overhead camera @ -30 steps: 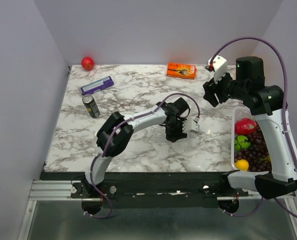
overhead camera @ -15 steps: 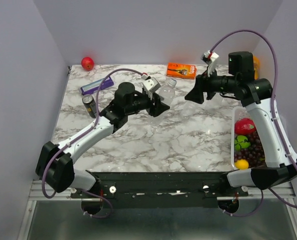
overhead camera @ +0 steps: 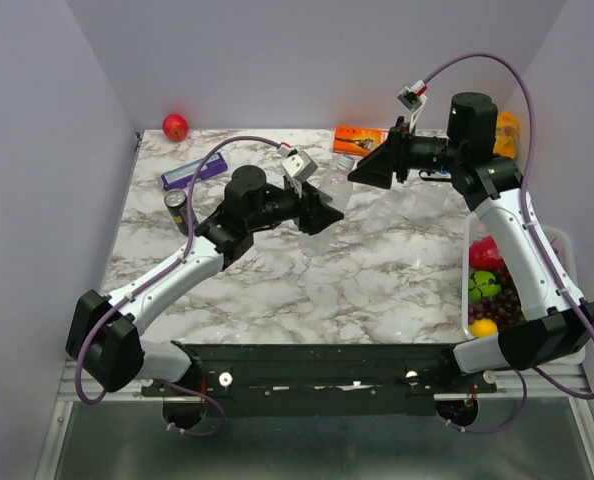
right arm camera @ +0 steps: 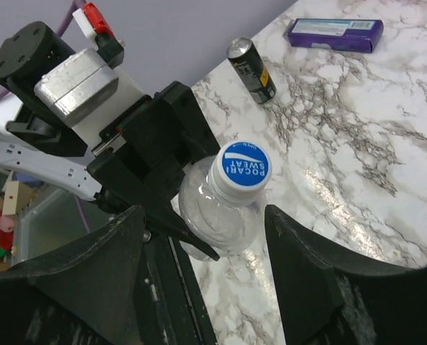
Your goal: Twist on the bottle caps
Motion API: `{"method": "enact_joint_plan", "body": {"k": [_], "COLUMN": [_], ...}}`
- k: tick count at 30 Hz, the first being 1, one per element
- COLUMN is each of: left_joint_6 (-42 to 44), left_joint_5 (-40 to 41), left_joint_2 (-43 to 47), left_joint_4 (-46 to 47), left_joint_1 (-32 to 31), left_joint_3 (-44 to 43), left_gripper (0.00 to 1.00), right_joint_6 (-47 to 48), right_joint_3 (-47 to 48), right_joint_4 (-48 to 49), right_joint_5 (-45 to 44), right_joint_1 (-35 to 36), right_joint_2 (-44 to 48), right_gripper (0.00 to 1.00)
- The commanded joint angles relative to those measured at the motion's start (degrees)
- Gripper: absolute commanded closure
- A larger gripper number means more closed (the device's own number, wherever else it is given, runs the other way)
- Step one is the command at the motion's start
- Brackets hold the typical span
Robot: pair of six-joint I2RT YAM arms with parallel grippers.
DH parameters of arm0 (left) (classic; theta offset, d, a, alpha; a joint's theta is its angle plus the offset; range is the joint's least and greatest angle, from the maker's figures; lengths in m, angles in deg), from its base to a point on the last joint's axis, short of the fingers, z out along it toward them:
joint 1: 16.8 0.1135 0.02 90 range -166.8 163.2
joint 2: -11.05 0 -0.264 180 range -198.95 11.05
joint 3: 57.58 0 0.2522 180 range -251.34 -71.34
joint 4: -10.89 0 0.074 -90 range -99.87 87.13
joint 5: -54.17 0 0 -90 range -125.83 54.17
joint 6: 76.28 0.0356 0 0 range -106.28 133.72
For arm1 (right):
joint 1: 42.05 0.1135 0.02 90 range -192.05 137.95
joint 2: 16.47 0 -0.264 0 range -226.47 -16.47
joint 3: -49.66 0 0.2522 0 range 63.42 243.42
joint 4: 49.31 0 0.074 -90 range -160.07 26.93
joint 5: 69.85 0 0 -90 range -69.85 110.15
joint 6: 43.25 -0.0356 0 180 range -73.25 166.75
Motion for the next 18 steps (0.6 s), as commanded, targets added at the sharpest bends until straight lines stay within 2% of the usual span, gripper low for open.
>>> {"method": "enact_joint_plan", "body": {"k": [1, 6, 9, 10, 12, 14, 15, 16, 17, 18], "left_joint_6": [0.32, 0.59, 0.50, 0.50, 0.59, 0.50, 0.59, 0.76, 1.03, 1.99], "left_joint_5": [-2.92, -3.27, -3.19, -3.19, -3.01, -2.92, -2.66, -2.66, -2.66, -2.31], "left_joint_2": [-0.74, -0.83, -0.74, -0.57, -0.39, -0.22, -0.22, -0.04, 0.05, 0.05], "left_joint_4": [0.11, 0.20, 0.12, 0.20, 0.38, 0.55, 0.55, 0.47, 0.12, -0.49], "left_joint_1": [-1.50, -2.91, -3.17, -3.17, -3.17, -3.17, -3.17, -3.09, -3.17, -3.09], "left_joint_3": [-2.00, -2.79, -2.88, -2.88, -2.70, -2.53, -2.44, -2.35, -2.35, -2.44], "left_gripper": [0.68, 0.67, 0.67, 0.67, 0.67, 0.67, 0.67, 0.67, 0.63, 0.51], "right_joint_6": [-2.84, -2.49, -2.14, -1.70, -1.18, -1.00, -0.56, 0.05, 0.41, 0.93], "right_joint_3": [-1.80, -1.02, 0.13, 0.30, 0.39, 0.22, 0.30, 0.39, 0.48, 1.35], "right_joint_4": [5.69, 5.78, 5.70, 5.44, 5.17, 4.99, 5.08, 4.82, 4.90, 4.73], "right_joint_5": [1.28, -2.42, -3.21, -3.91, -5.41, -5.41, -5.67, -5.76, -6.37, -6.46], "right_joint_1": [1.61, 2.49, 2.84, 3.02, 3.37, 3.55, 3.98, 4.16, 4.25, 4.51], "right_joint_2": [-0.16, -1.82, -3.31, -3.41, -3.93, -4.20, -4.29, -4.46, -4.72, -5.07], "right_gripper": [0.25, 0.26, 0.33, 0.38, 0.41, 0.49, 0.59, 0.64, 0.69, 0.73]}}
